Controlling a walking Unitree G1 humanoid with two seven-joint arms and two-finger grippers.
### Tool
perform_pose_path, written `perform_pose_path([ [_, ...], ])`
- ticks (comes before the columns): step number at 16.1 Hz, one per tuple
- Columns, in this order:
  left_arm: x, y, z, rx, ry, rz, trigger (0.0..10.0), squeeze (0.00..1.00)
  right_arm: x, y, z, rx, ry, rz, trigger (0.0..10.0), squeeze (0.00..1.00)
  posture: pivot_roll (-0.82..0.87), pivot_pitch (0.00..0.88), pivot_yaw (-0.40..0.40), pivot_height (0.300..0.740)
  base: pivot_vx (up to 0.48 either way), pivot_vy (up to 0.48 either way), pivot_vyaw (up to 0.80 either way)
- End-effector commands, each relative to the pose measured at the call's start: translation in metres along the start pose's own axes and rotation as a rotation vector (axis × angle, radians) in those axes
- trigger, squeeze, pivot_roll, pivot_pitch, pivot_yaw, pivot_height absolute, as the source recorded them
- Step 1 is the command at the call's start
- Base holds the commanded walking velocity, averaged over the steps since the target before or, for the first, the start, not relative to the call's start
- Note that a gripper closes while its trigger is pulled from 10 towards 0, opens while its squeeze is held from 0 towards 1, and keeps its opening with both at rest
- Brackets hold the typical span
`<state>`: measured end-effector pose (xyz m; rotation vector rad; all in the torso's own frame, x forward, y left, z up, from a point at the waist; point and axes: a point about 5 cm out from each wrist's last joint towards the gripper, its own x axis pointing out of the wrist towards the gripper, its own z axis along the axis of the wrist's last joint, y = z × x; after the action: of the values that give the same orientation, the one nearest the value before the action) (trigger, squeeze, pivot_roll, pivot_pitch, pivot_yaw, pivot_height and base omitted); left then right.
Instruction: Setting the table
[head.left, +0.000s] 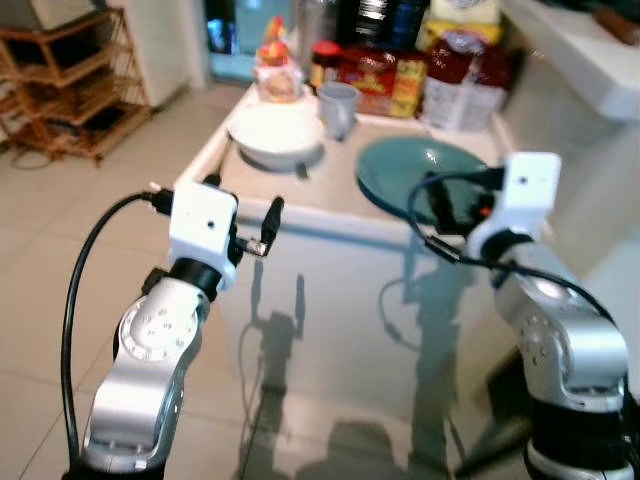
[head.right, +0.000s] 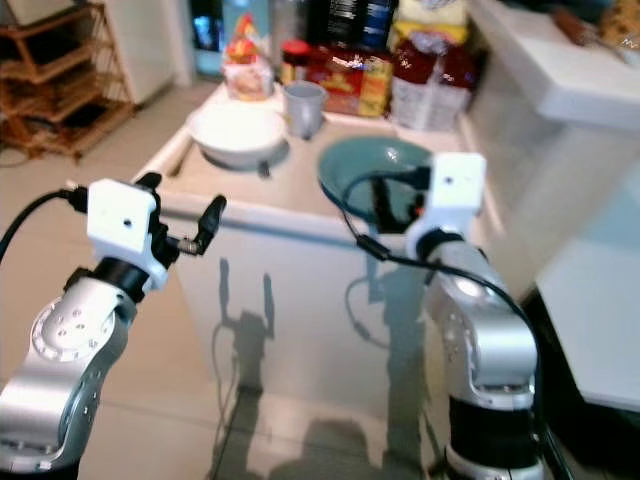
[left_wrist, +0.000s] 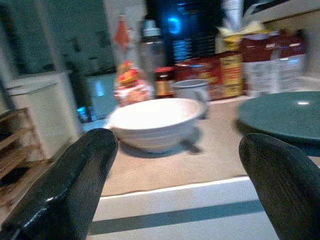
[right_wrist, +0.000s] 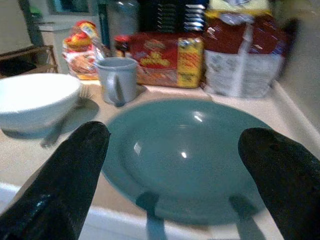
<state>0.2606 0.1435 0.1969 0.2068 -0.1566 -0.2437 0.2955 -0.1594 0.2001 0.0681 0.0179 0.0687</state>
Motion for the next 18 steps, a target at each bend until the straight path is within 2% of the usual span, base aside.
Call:
perform_pose_path([
  [1, -0.001, 0.004, 0.005, 0.024, -0.019, 0.003, 10.0, 0.0, -0.003, 0.002, 0.002, -0.016, 0.004, -0.016, 10.0, 0.0, 0.02, 0.0, -0.065, 0.74, 0.405, 0.0, 0.0],
  [3, 0.0, 0.002, 0.007, 0.033, -0.031, -0.012, 10.0, 0.0, -0.007, -0.003, -0.001, -0.008, 0.021, -0.055, 10.0, 0.0, 0.02, 0.002, -0.068, 0.74, 0.349, 0.0, 0.0],
  [4, 0.0, -0.003, 0.012, -0.003, -0.061, -0.049, 10.0, 0.0, -0.009, -0.008, 0.001, 0.039, 0.018, -0.093, 10.0, 0.0, 0.02, 0.0, -0.066, 0.74, 0.0, 0.0, 0.0],
  [6, -0.006, -0.02, 0.022, -0.041, -0.127, -0.239, 10.0, 0.0, -0.013, -0.019, 0.011, 0.095, 0.002, -0.153, 10.0, 0.0, 0.01, 0.0, -0.053, 0.74, 0.0, 0.0, 0.0],
  [7, -0.008, -0.023, 0.023, -0.05, -0.128, -0.283, 10.0, 0.0, -0.013, -0.023, 0.013, 0.104, 0.006, -0.176, 10.0, 1.0, 0.01, 0.0, -0.053, 0.74, 0.0, 0.0, 0.0],
  [8, -0.009, -0.028, 0.023, -0.07, -0.127, -0.339, 10.0, 0.0, -0.012, -0.031, 0.009, 0.119, 0.063, -0.227, 10.0, 1.0, 0.01, 0.0, -0.049, 0.74, 0.0, 0.0, 0.0],
  [9, -0.009, -0.028, 0.024, -0.077, -0.128, -0.352, 10.0, 0.0, -0.012, -0.034, 0.008, 0.123, 0.085, -0.242, 10.0, 1.0, 0.01, 0.0, -0.051, 0.74, 0.0, 0.0, 0.0],
  [11, -0.008, -0.029, 0.022, -0.068, -0.107, -0.378, 10.0, 0.0, -0.008, -0.052, 0.004, 0.109, 0.22, -0.333, 10.0, 1.0, 0.01, 0.0, -0.056, 0.74, 0.0, 0.0, 0.0],
  [14, -0.01, -0.032, 0.021, -0.047, -0.093, -0.401, 10.0, 0.0, -0.004, -0.071, 0.007, 0.117, 0.252, -0.411, 10.0, 1.0, 0.01, 0.0, -0.068, 0.74, 0.0, 0.0, 0.0],
  [15, -0.013, -0.036, 0.022, -0.068, -0.095, -0.441, 10.0, 0.0, -0.001, -0.083, 0.006, 0.112, 0.288, -0.434, 10.0, 0.21, 0.01, 0.0, -0.069, 0.74, 0.0, 0.0, 0.0],
  [16, -0.014, -0.038, 0.023, -0.074, -0.097, -0.457, 10.0, 0.0, 0.0, -0.088, 0.005, 0.135, 0.314, -0.434, 10.0, 0.0, 0.01, 0.0, -0.069, 0.74, 0.0, 0.0, 0.0],
  [18, -0.014, -0.04, 0.023, -0.082, -0.101, -0.479, 10.0, 0.0, 0.006, -0.099, -0.002, 0.249, 0.39, -0.408, 10.0, 0.0, 0.01, 0.0, -0.07, 0.74, 0.0, 0.0, 0.0],
])
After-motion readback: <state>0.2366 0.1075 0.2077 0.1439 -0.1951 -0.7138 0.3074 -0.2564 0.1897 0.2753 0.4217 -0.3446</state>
